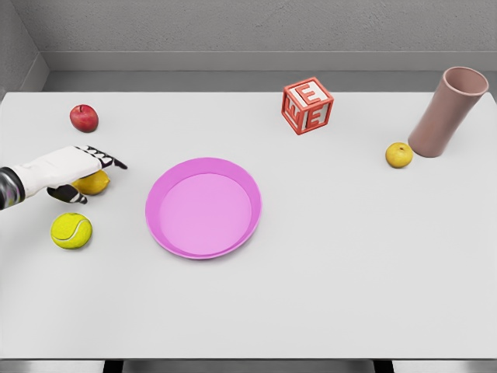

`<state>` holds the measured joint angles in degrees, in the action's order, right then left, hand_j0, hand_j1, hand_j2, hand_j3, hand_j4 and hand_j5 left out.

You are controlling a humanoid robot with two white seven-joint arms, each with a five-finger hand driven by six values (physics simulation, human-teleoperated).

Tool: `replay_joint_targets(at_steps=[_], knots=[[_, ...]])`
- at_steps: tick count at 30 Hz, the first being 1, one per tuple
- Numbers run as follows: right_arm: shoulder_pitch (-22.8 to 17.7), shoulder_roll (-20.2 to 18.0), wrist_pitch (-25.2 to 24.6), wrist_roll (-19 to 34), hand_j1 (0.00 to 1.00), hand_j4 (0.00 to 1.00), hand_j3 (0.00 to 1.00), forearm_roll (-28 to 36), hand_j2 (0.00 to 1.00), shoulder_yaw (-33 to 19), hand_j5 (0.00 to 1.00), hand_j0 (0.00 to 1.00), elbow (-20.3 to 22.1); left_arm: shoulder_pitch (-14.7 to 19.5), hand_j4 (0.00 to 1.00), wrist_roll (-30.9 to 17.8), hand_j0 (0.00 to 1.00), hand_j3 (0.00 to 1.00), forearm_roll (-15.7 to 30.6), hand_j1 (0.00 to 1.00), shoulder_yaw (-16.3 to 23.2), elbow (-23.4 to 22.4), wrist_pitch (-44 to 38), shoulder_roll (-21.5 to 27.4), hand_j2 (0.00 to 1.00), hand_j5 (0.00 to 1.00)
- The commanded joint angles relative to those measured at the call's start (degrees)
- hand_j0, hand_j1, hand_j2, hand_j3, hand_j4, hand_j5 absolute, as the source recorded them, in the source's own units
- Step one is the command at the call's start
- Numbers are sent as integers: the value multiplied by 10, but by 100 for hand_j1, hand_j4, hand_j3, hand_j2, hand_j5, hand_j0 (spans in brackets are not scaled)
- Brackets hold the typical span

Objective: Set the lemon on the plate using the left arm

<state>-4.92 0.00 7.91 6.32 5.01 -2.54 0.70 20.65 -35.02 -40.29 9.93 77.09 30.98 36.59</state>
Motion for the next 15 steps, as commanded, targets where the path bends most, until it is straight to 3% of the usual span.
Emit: replay_joint_targets(at_steps=[1, 15], knots=[[0, 0, 0, 0, 100, 100, 100, 0, 100, 0, 100, 100, 0, 0, 79, 0, 79, 79, 1, 79, 0, 0, -1, 1, 79, 79], [0, 0, 0, 0, 100, 100, 100, 0, 100, 0, 100, 100, 0, -4, 62, 0, 62, 62, 2, 62, -1, 0, 0, 4, 62, 62]])
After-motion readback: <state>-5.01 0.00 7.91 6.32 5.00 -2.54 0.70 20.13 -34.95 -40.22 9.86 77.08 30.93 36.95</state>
